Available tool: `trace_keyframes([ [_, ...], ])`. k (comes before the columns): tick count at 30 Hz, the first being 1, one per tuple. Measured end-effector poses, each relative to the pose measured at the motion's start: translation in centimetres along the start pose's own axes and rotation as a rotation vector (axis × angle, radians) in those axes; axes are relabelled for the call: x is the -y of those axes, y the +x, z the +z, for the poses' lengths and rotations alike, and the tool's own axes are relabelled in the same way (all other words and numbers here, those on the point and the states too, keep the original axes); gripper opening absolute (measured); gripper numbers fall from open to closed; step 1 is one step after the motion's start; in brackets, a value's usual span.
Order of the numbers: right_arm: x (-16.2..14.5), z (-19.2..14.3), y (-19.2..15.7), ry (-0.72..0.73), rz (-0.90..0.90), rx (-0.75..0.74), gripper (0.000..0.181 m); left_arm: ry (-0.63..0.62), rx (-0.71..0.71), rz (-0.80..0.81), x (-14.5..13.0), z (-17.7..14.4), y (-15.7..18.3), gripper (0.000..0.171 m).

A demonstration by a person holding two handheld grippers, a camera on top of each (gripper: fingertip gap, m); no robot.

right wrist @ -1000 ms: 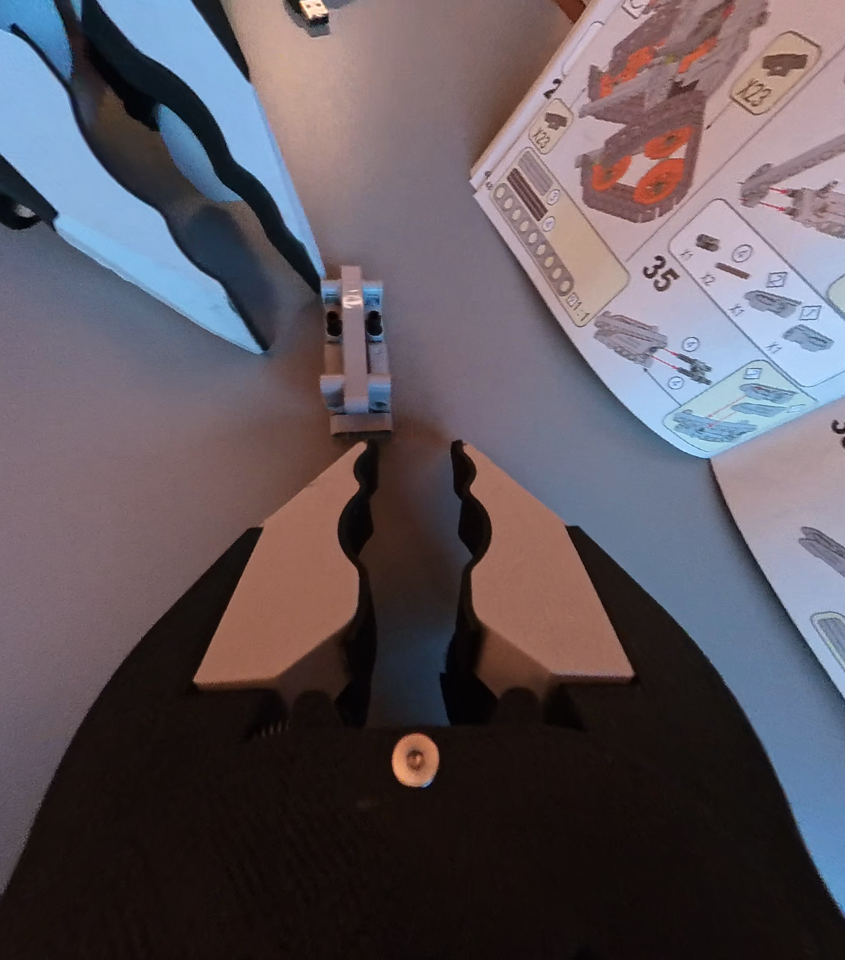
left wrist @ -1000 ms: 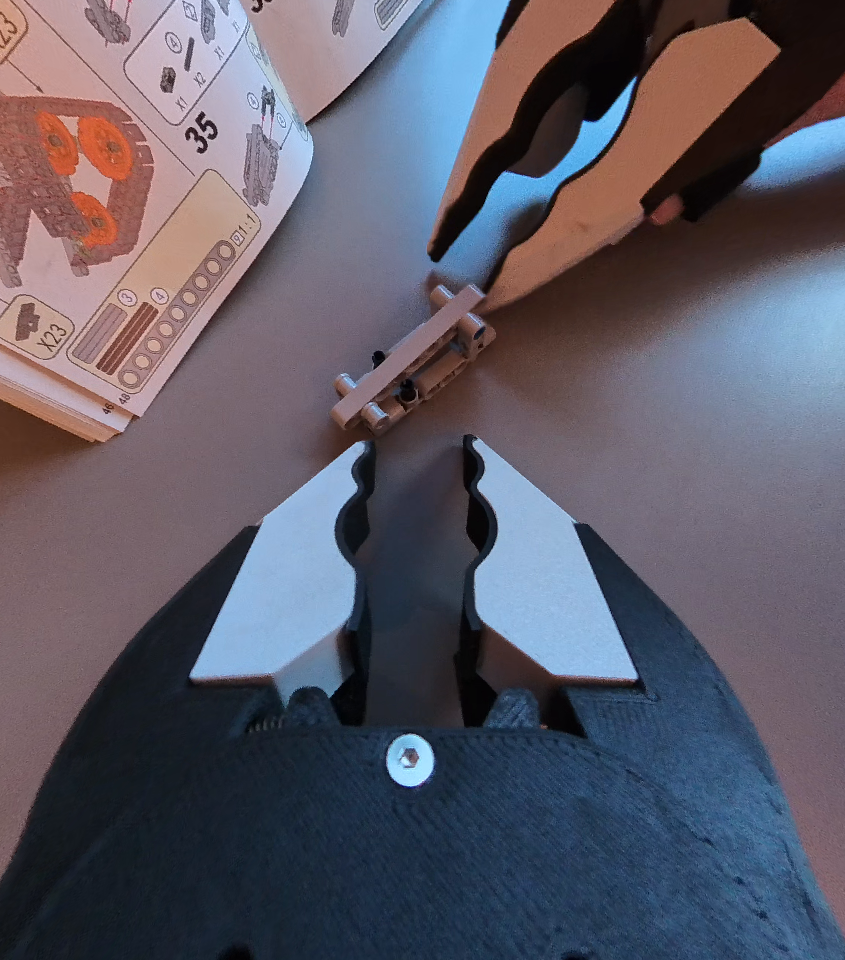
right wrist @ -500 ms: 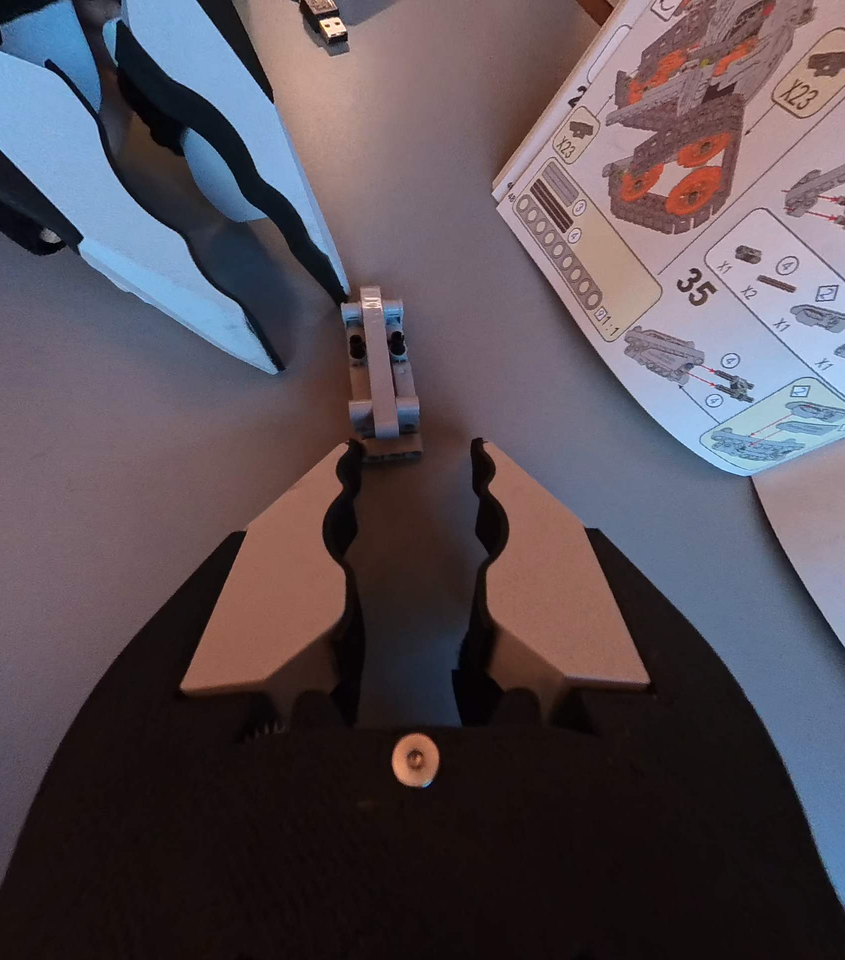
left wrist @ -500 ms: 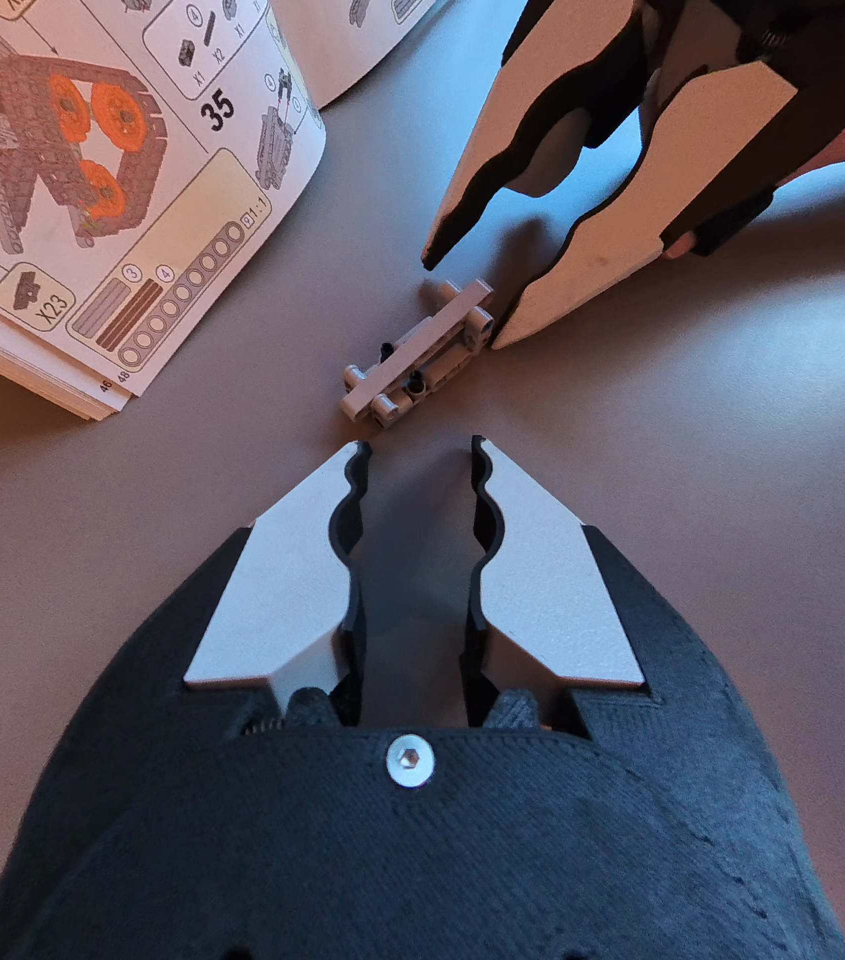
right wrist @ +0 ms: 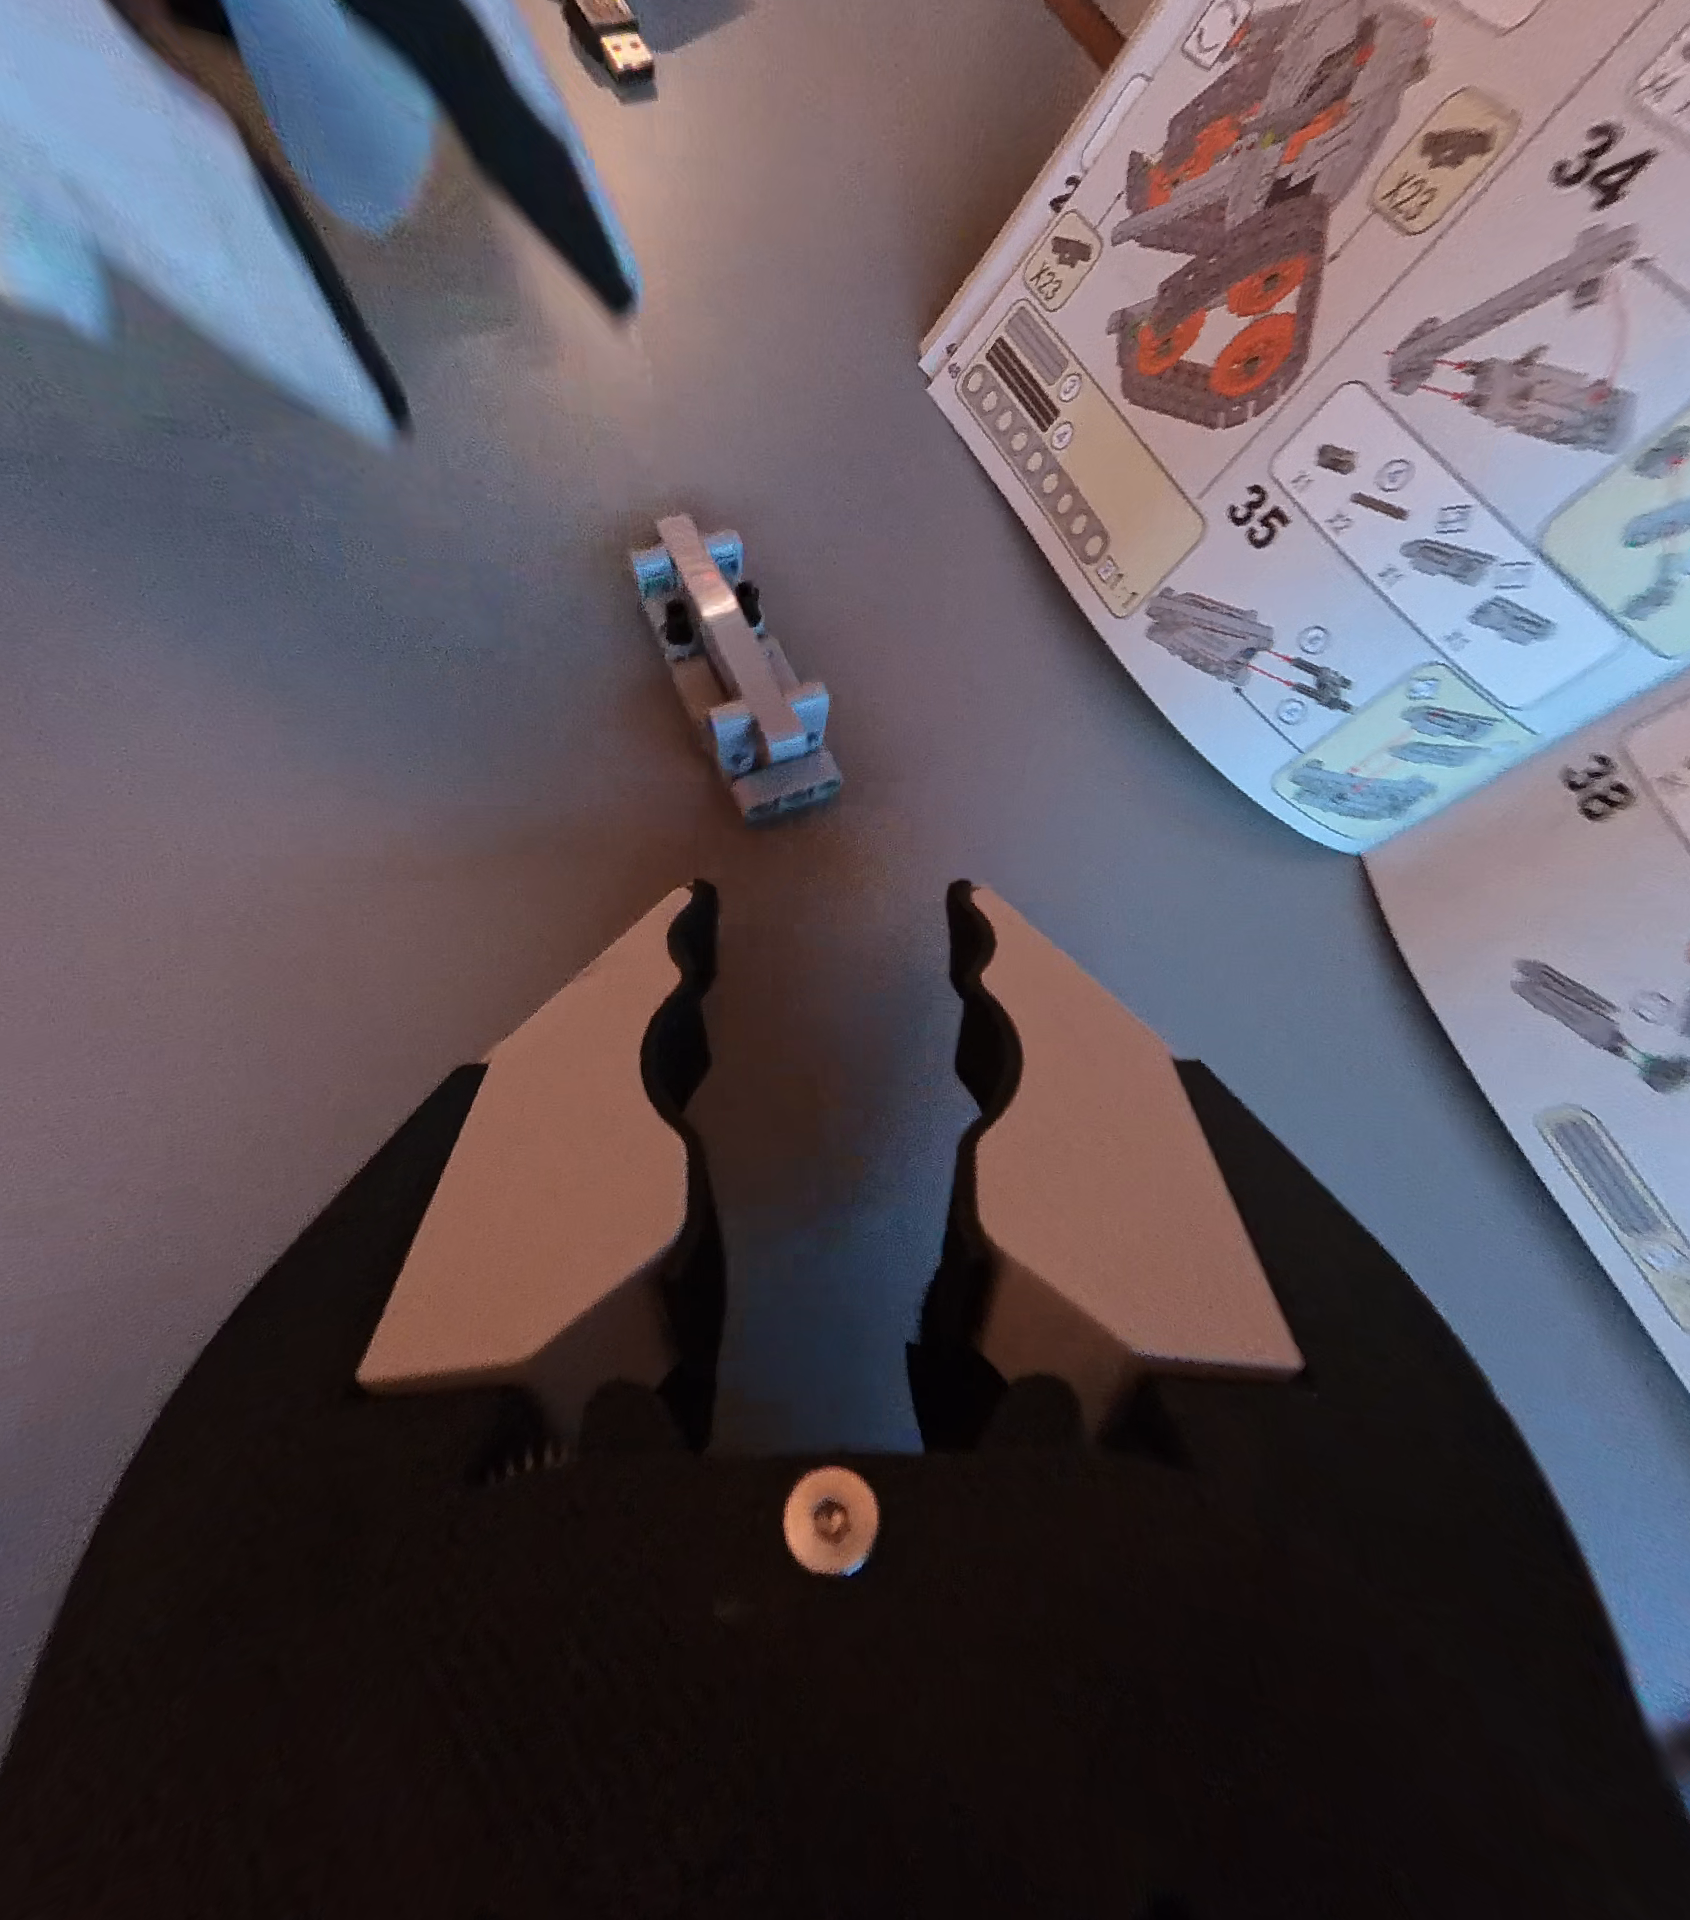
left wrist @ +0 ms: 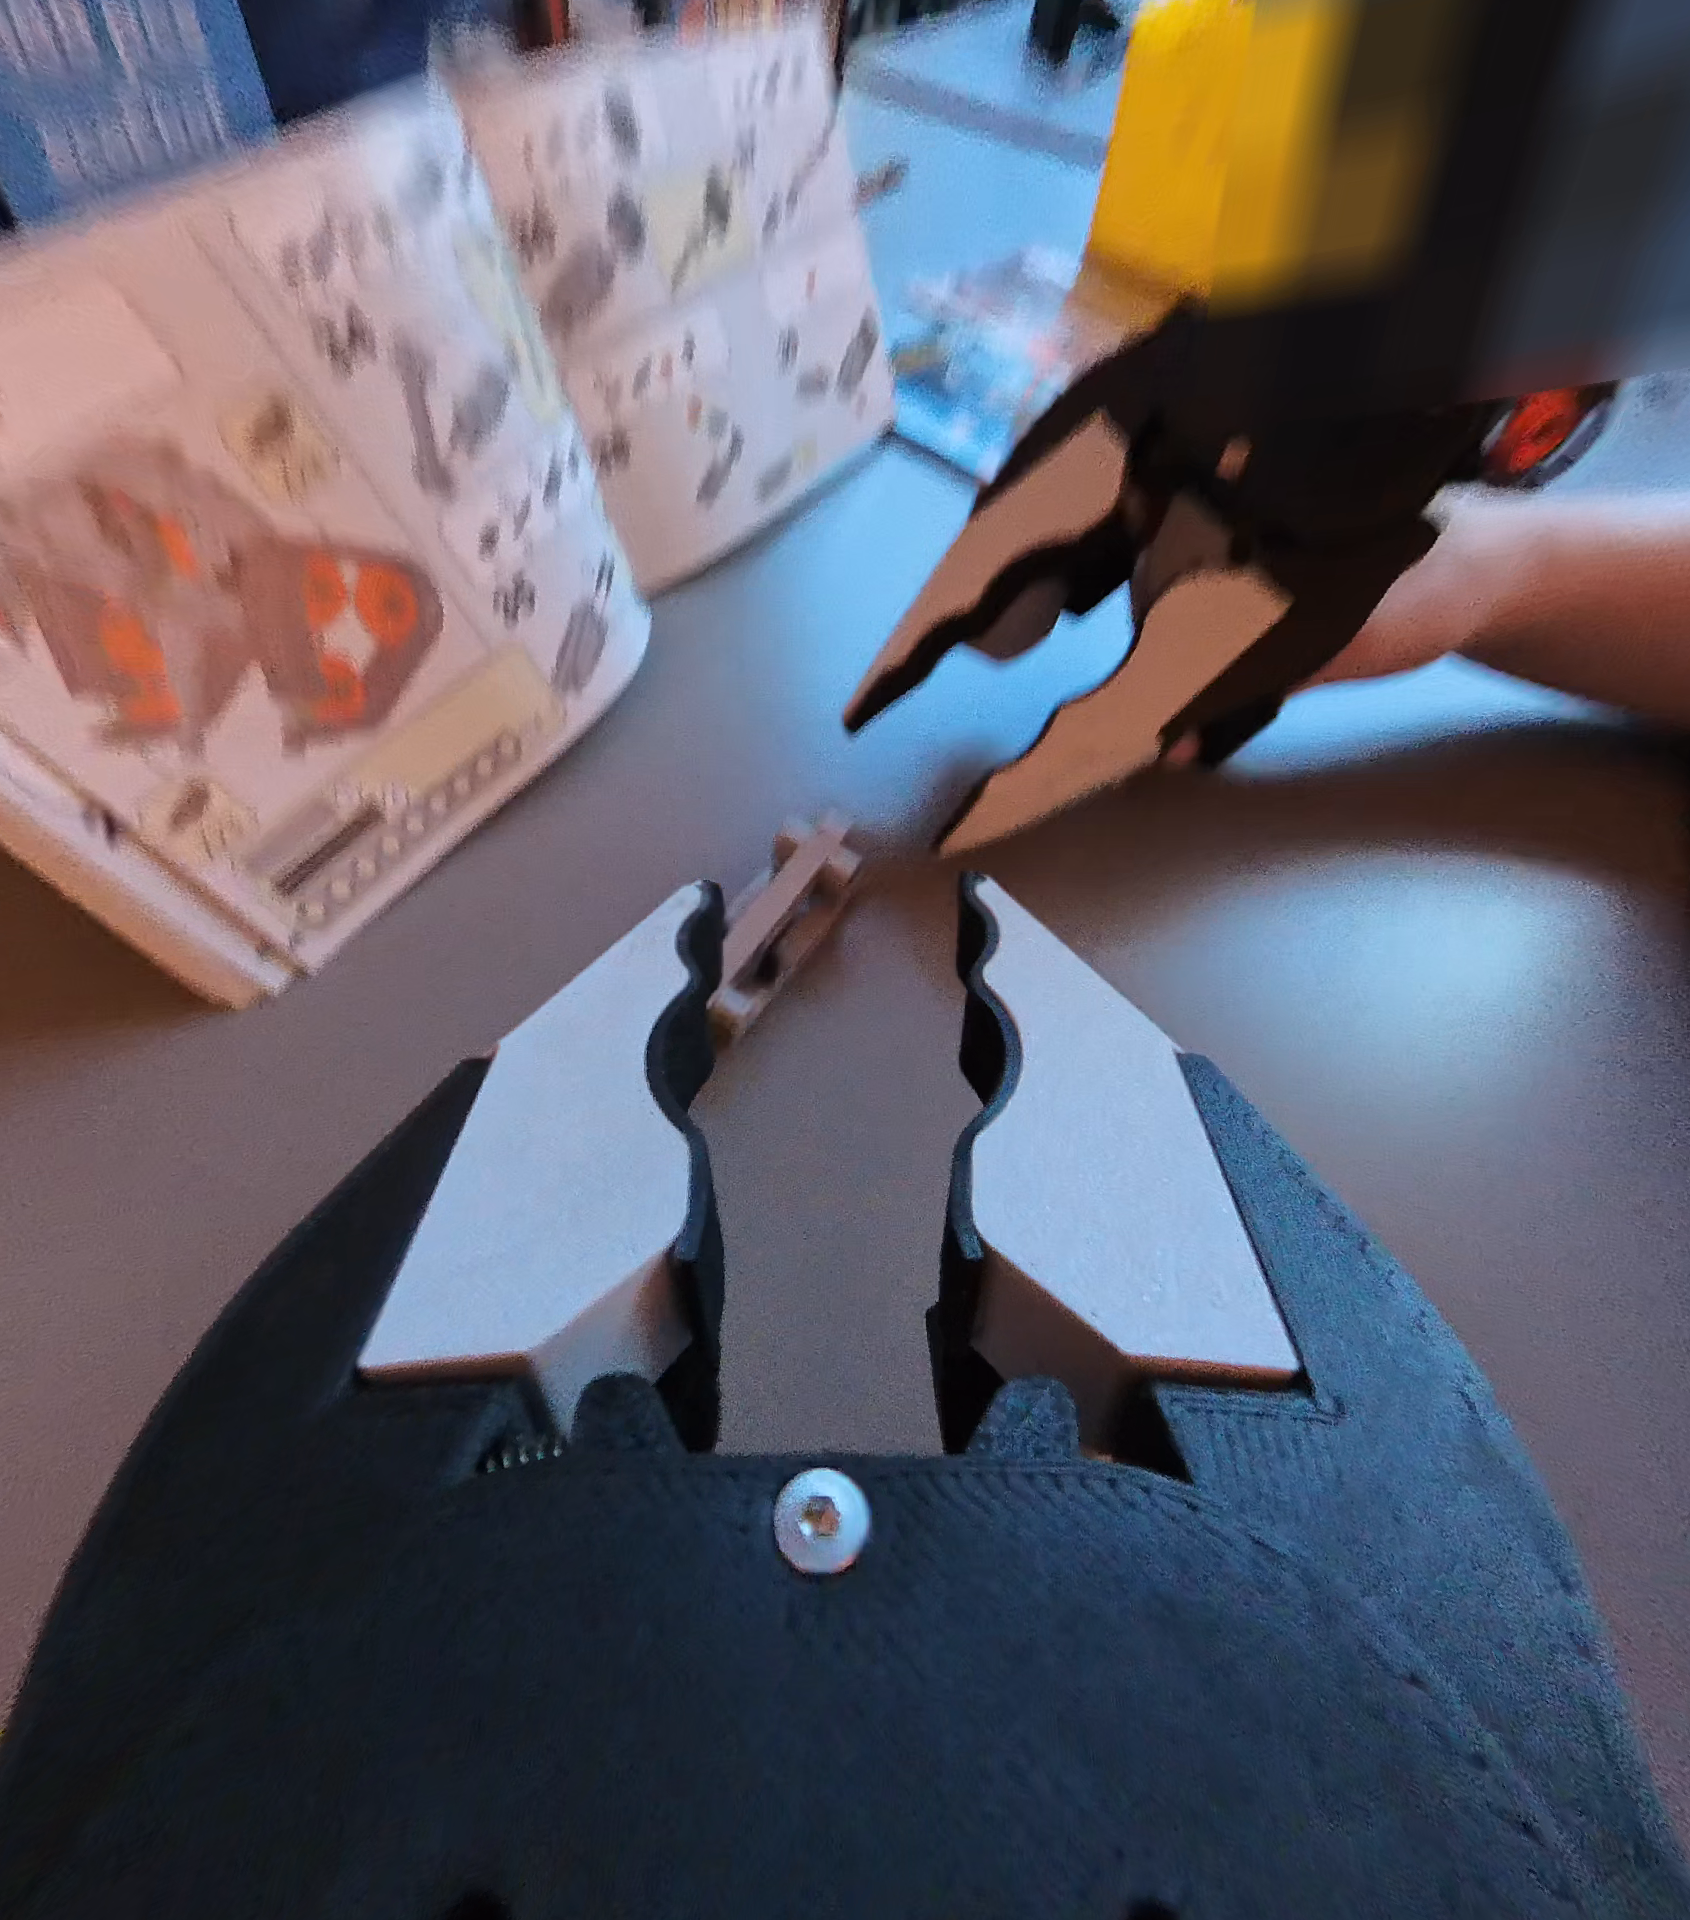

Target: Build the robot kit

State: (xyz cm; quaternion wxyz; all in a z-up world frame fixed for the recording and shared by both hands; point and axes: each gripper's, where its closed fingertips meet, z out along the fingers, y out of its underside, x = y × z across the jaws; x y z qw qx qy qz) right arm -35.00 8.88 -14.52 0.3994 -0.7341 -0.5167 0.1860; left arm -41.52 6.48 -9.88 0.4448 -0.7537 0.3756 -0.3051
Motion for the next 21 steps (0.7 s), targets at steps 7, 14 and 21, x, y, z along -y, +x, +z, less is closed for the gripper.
trace_keyframes([
  [7, -0.2, -8.5, -3.1, 0.096, 0.088, -0.021, 0.047, 0.082, 0.251, 0.111, 8.1, -13.4, 4.6, 0.056],
  [14, -2.6, -9.0, -4.0, 0.135, 0.018, -0.159, 0.04, -0.343, 0.675, -0.164, -1.9, -33.7, -3.9, 0.045],
  [21, -2.4, -7.5, -3.8, 0.114, 0.048, -0.108, 0.036, -0.797, 0.483, -0.514, -14.1, -37.2, -2.7, 0.034],
])
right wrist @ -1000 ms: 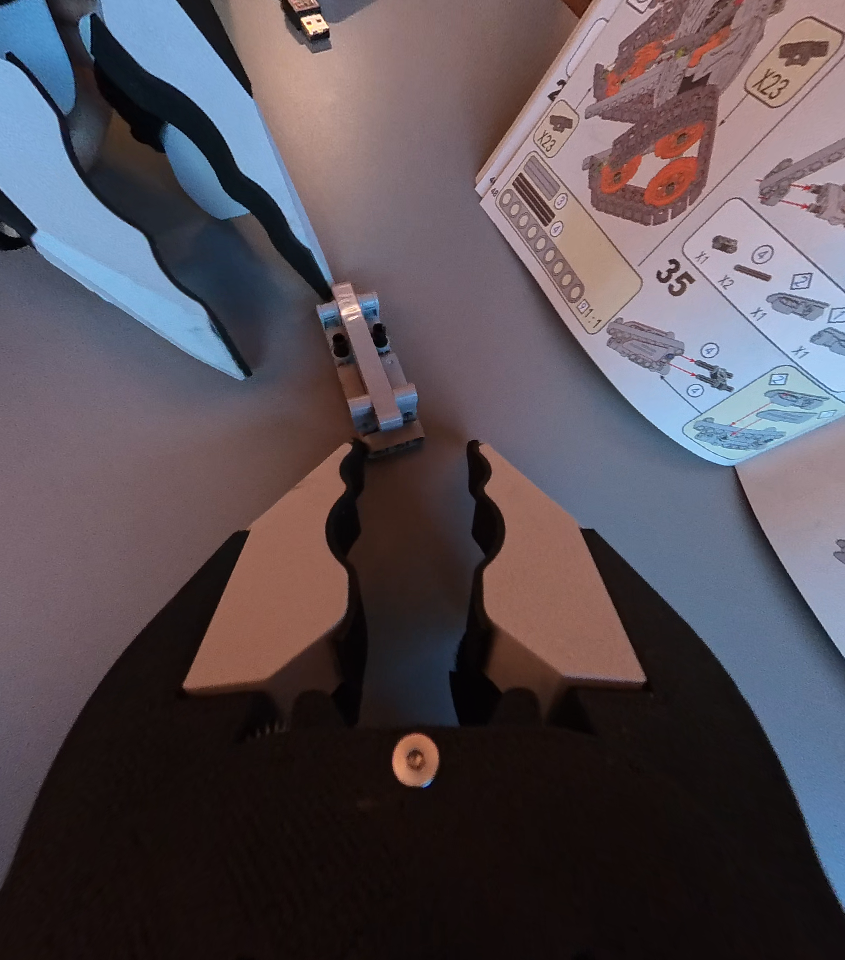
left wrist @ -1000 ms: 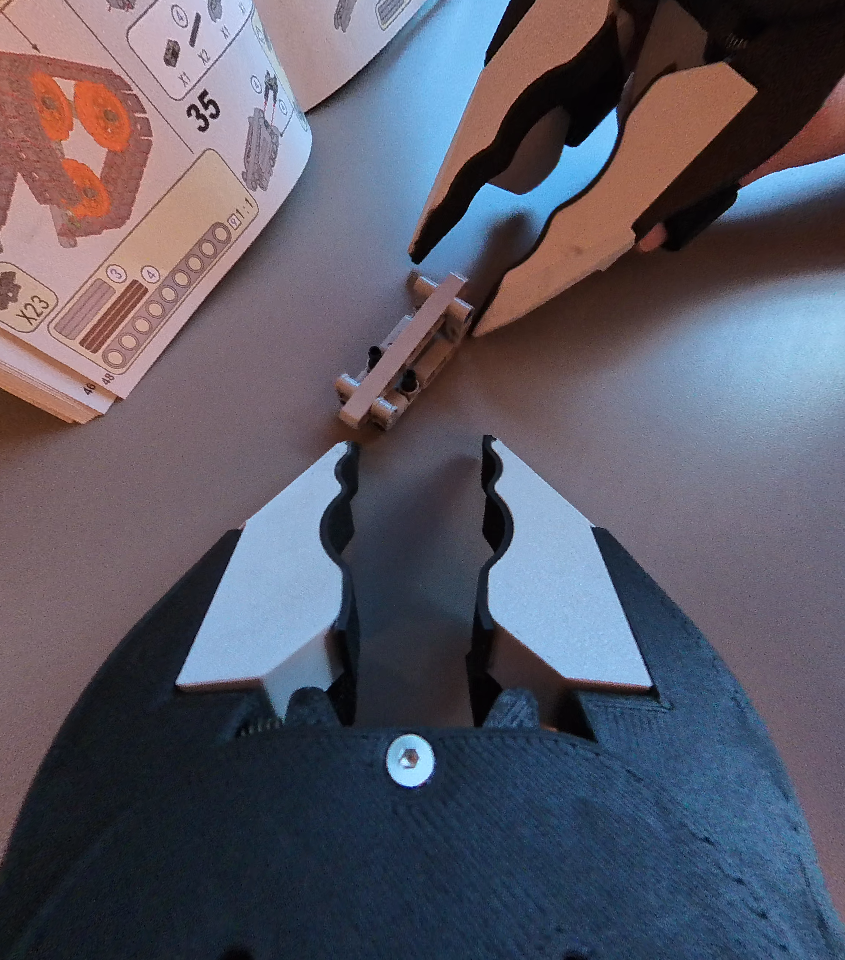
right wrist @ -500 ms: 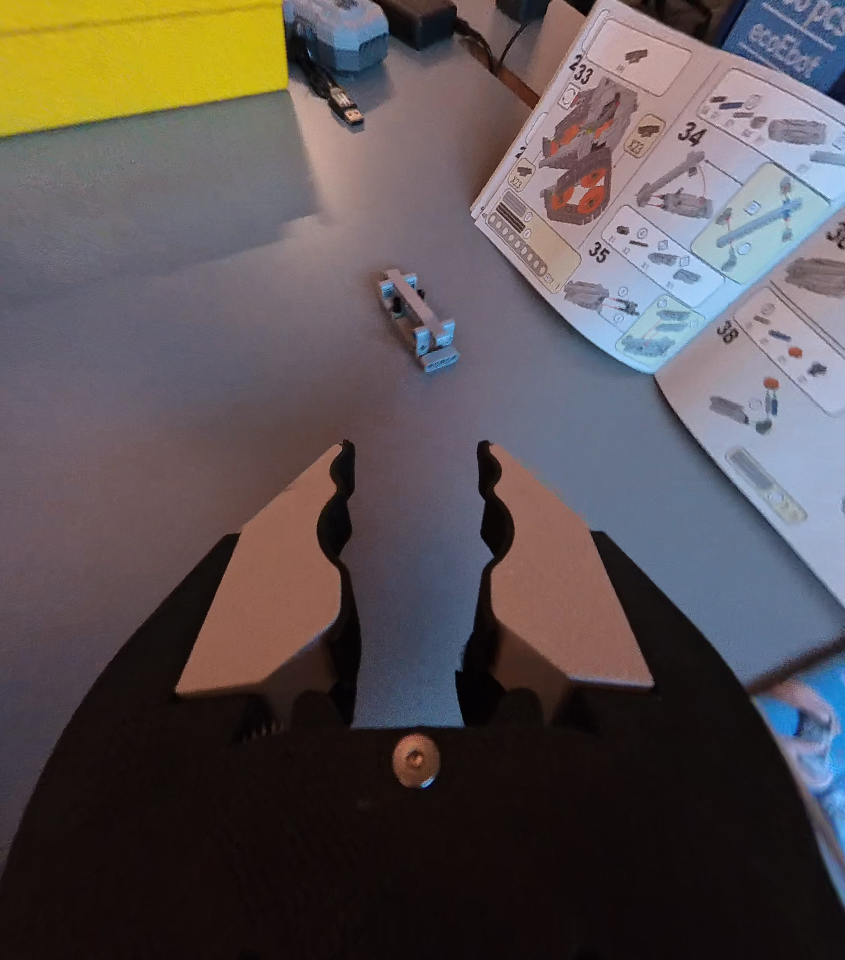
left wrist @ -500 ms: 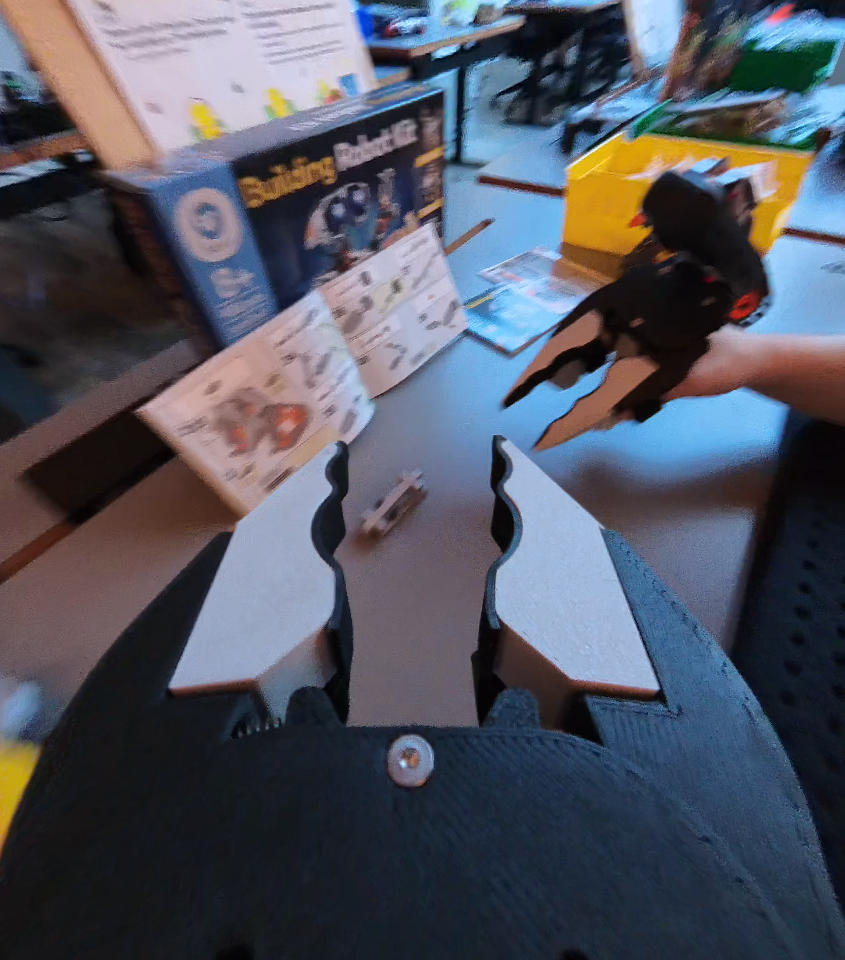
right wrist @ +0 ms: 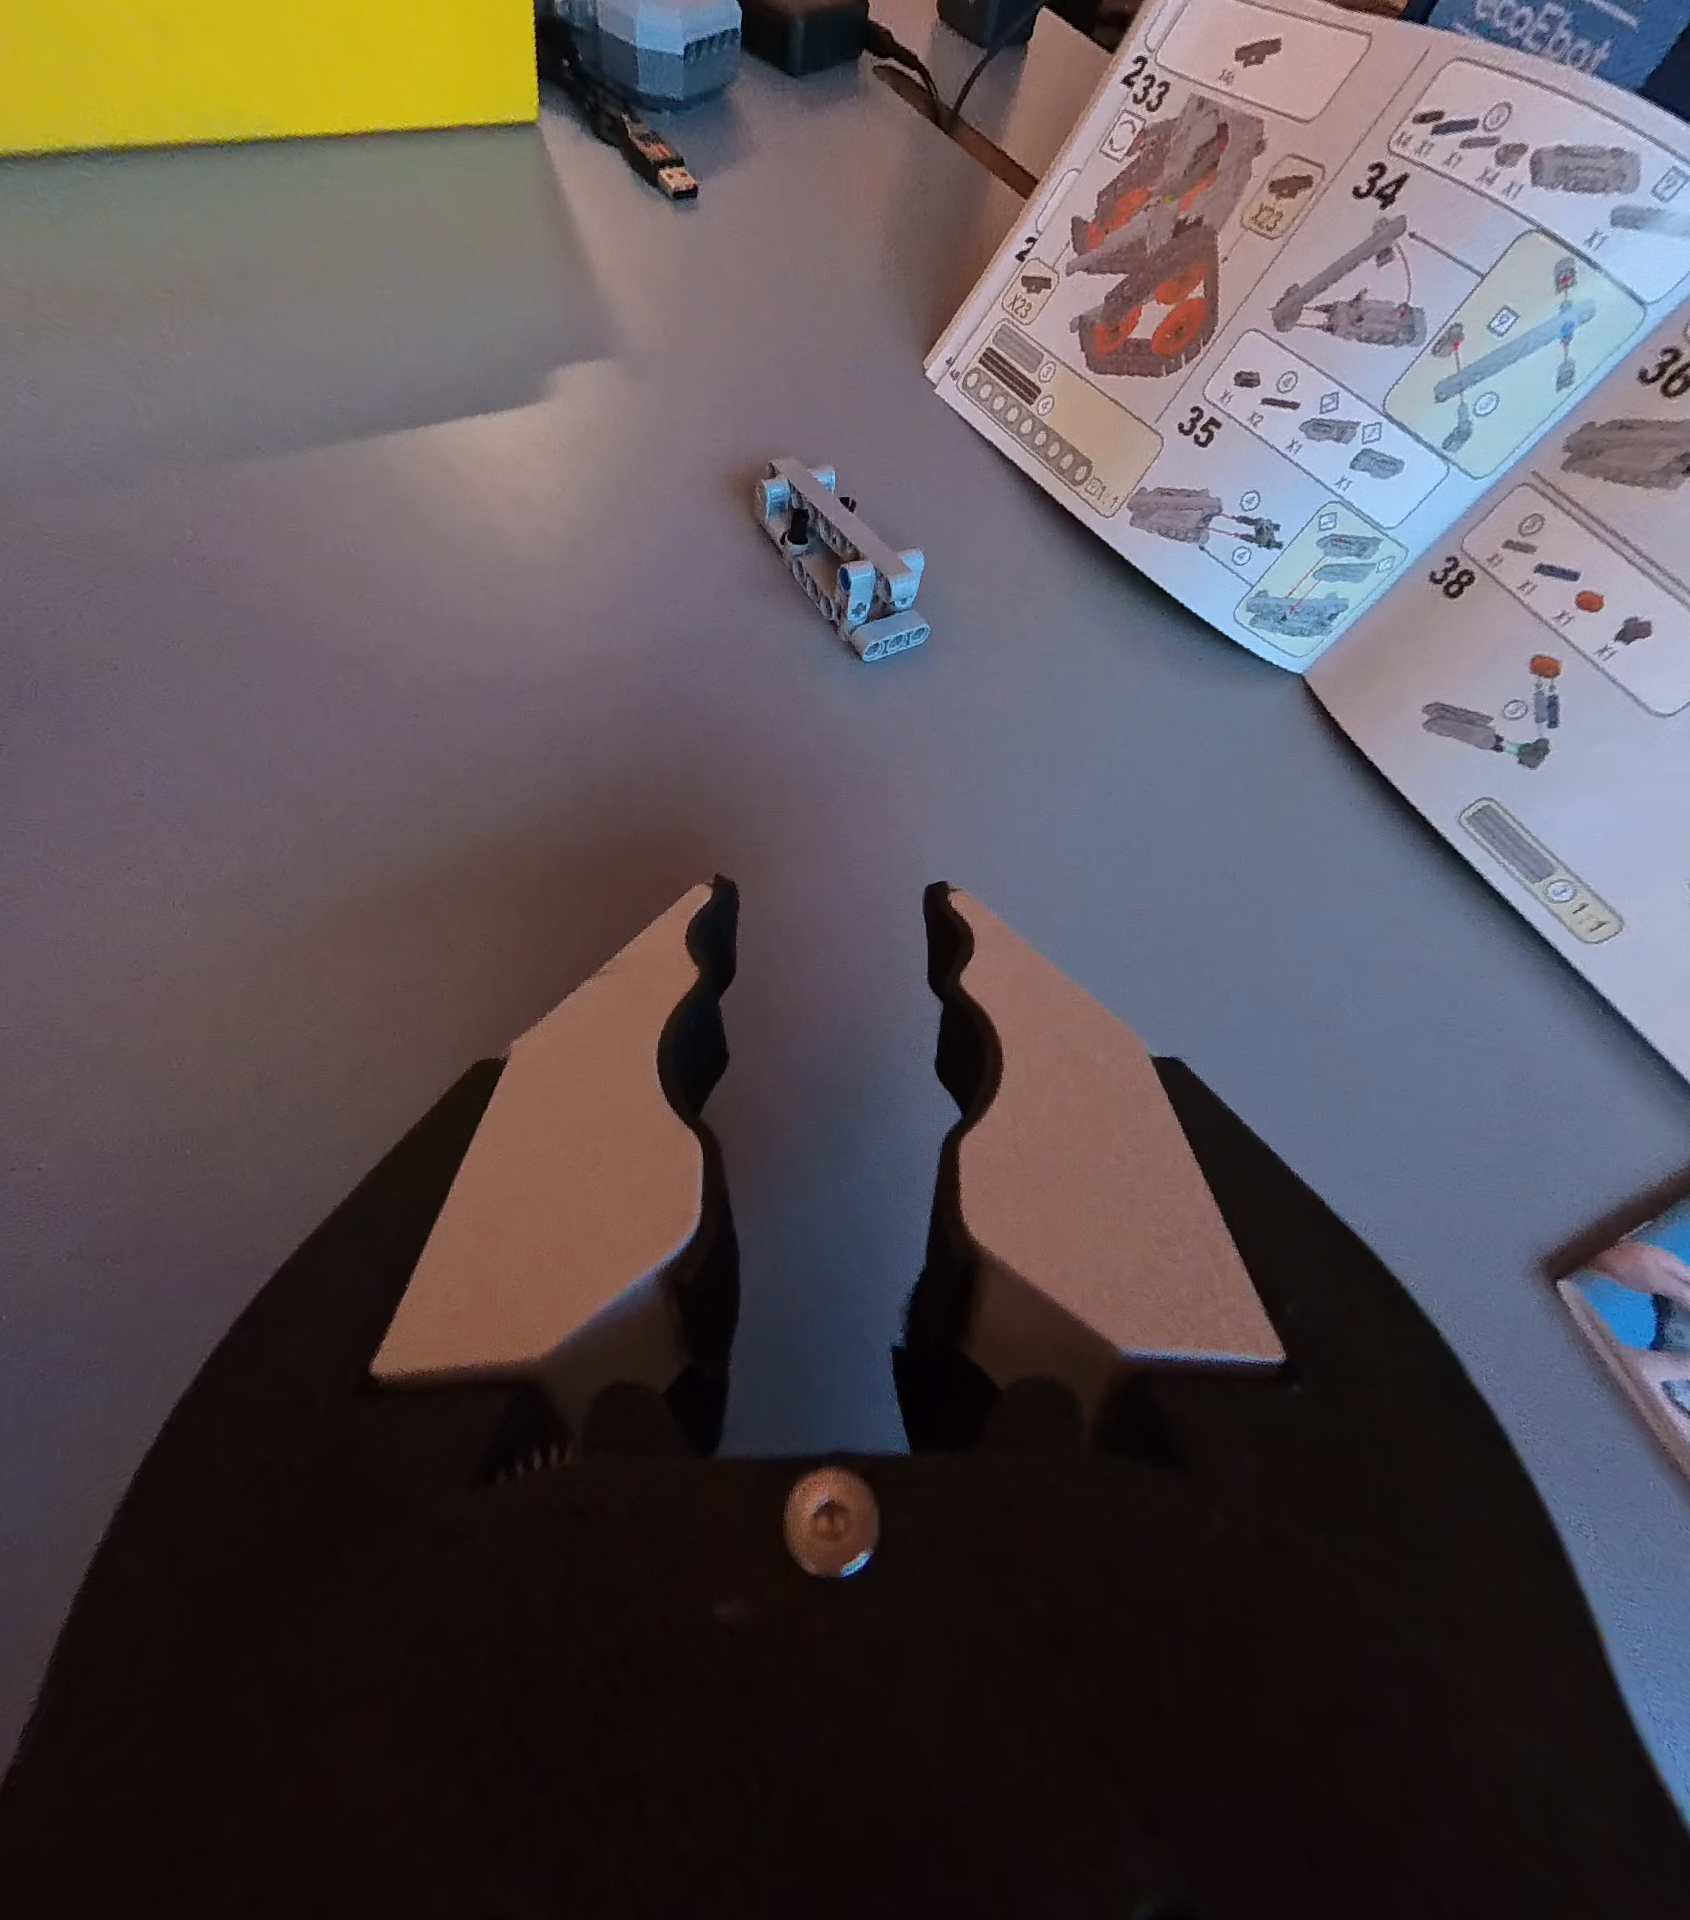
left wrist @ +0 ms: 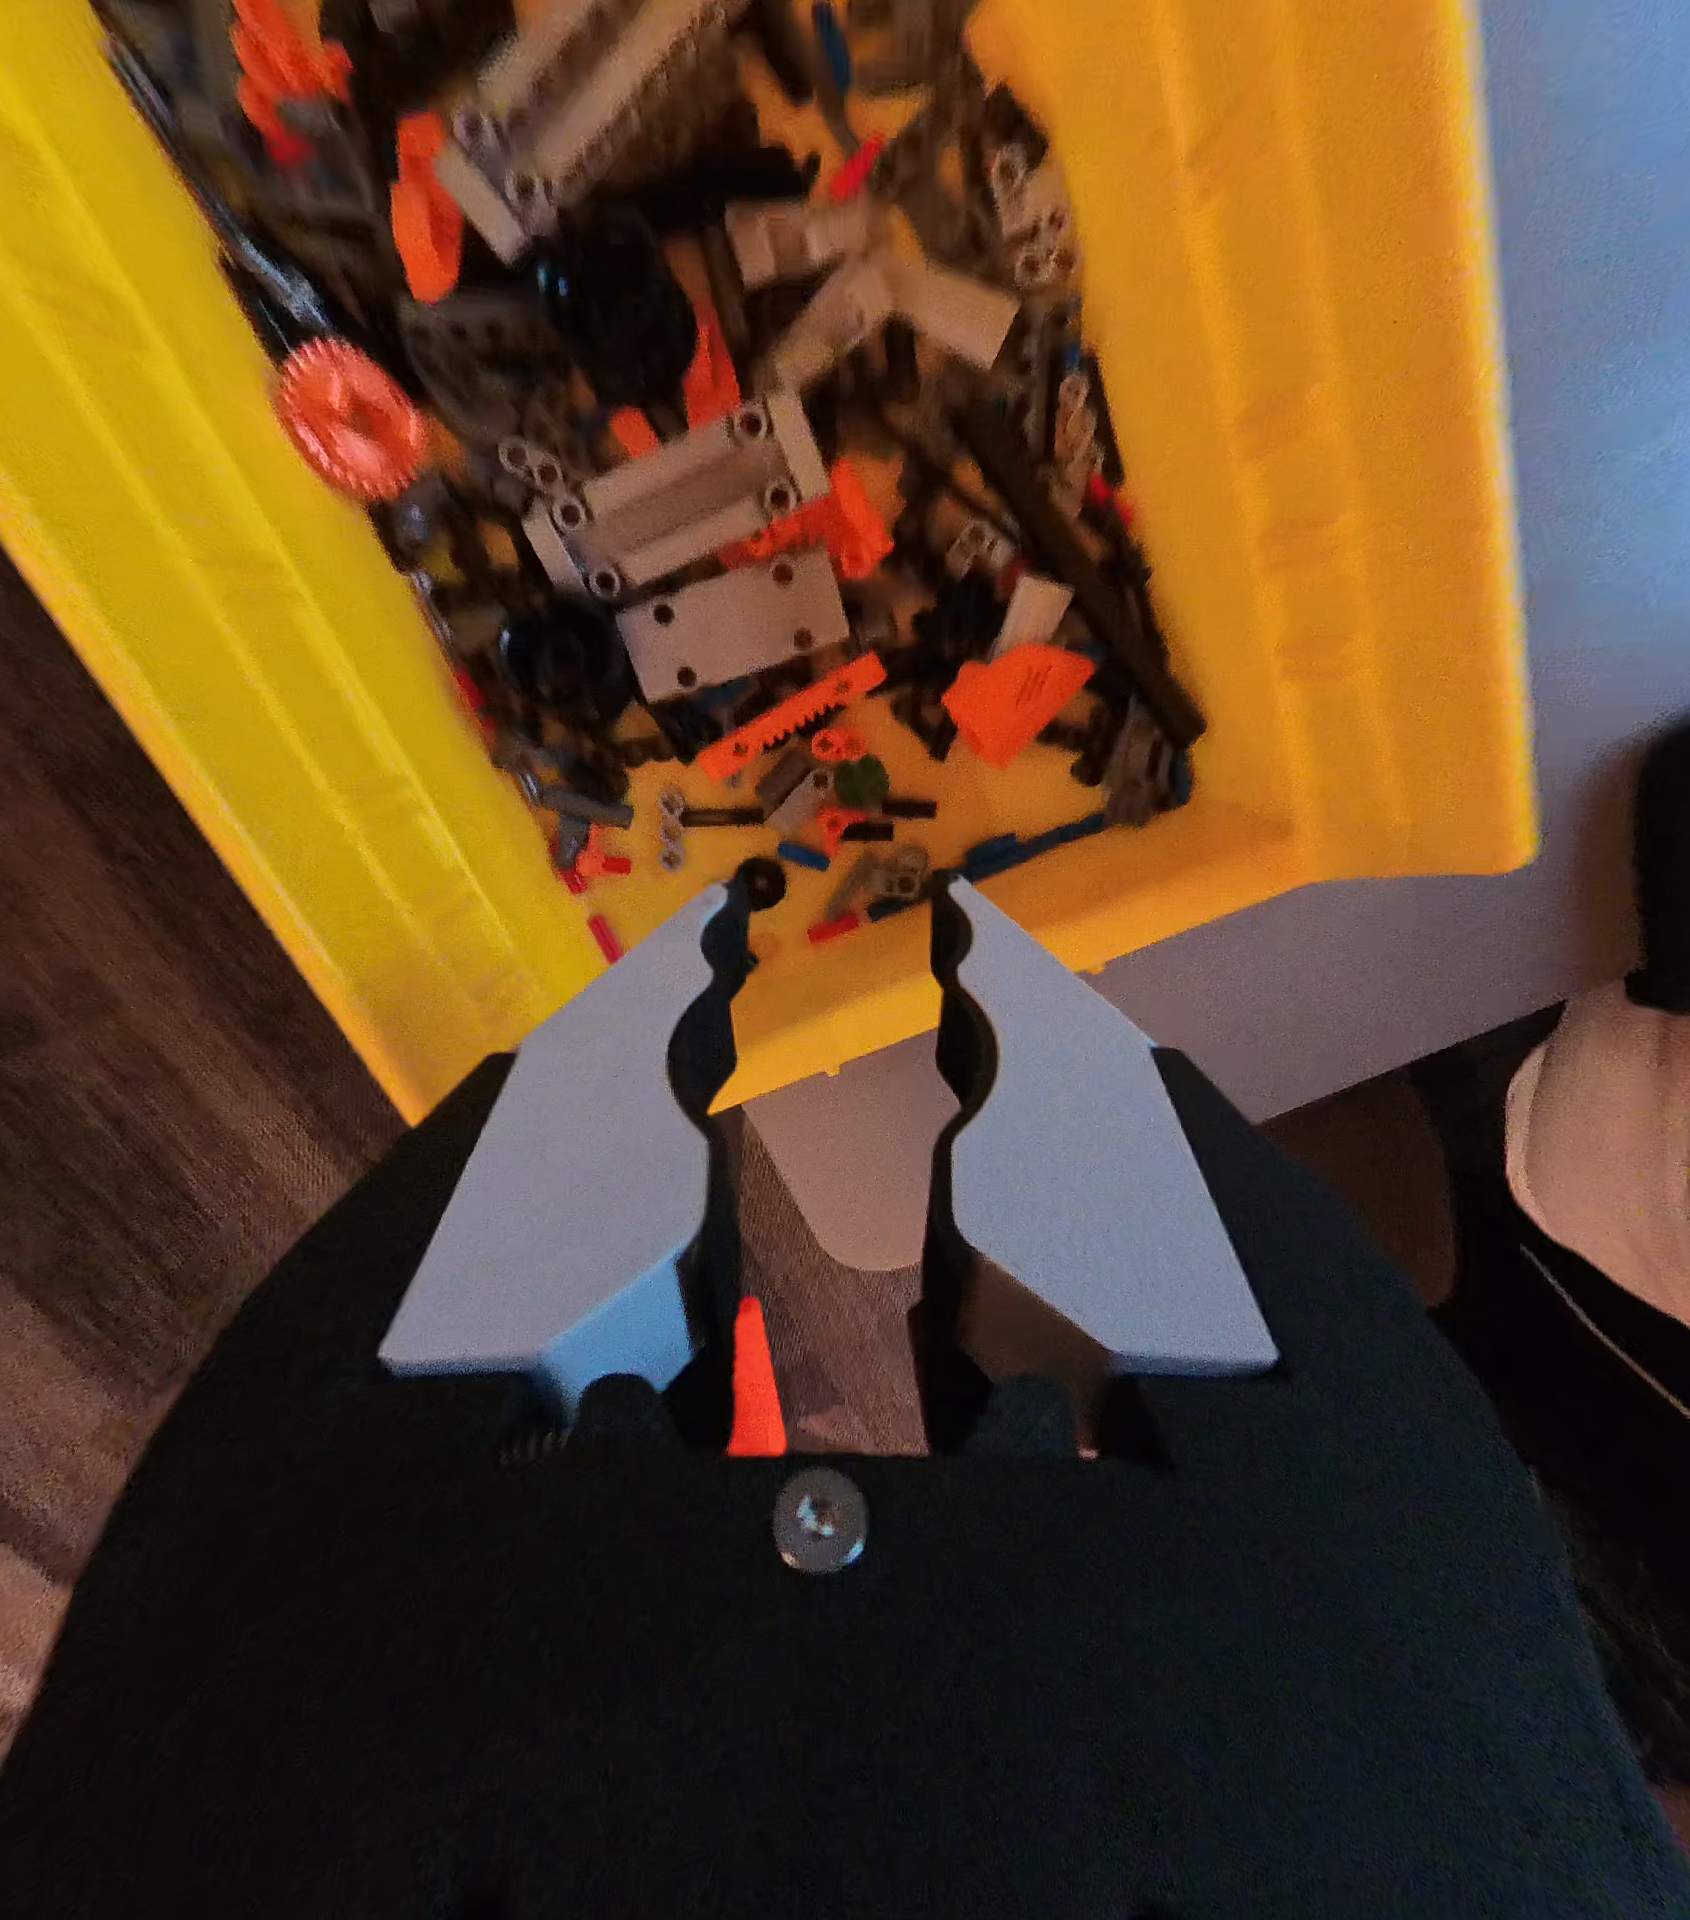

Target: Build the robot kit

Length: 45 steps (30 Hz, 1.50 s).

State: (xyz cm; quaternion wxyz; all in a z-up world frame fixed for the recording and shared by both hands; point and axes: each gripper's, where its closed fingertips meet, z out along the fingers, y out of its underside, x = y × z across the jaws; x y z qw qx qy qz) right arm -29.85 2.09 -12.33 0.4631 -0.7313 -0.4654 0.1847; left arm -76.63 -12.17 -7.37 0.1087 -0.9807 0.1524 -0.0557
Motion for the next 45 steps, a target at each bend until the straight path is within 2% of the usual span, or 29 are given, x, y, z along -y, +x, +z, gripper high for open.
trace_keyframes([
  [6, -0.5, -0.7, 0.9, 0.021, 0.043, -0.015, 0.03, -0.142, 0.026, -0.015, -2.4, 3.3, -1.7, 0.035],
  [21, -2.0, 0.2, 0.3, -0.039, 0.007, 0.041, 0.024, -0.21, 0.07, 0.071, -1.8, 5.1, -1.7, 0.036],
  [32, -2.7, 0.6, -0.4, -0.09, -0.046, 0.064, 0.019, -0.166, 0.105, 0.056, -1.8, 4.9, -2.6, 0.042],
  [39, -3.1, 1.0, -1.1, -0.129, -0.094, 0.08, 0.016, -0.091, 0.167, 0.04, 0.6, 3.9, -4.8, 0.046],
  [41, -3.1, 1.1, -1.2, -0.128, -0.096, 0.084, 0.015, -0.067, 0.133, 0.06, 1.6, 4.2, -4.4, 0.047],
  [45, -3.2, 1.1, -1.2, -0.129, -0.089, 0.093, 0.012, -0.021, -0.014, 0.141, 2.8, 5.2, -0.7, 0.044],
])
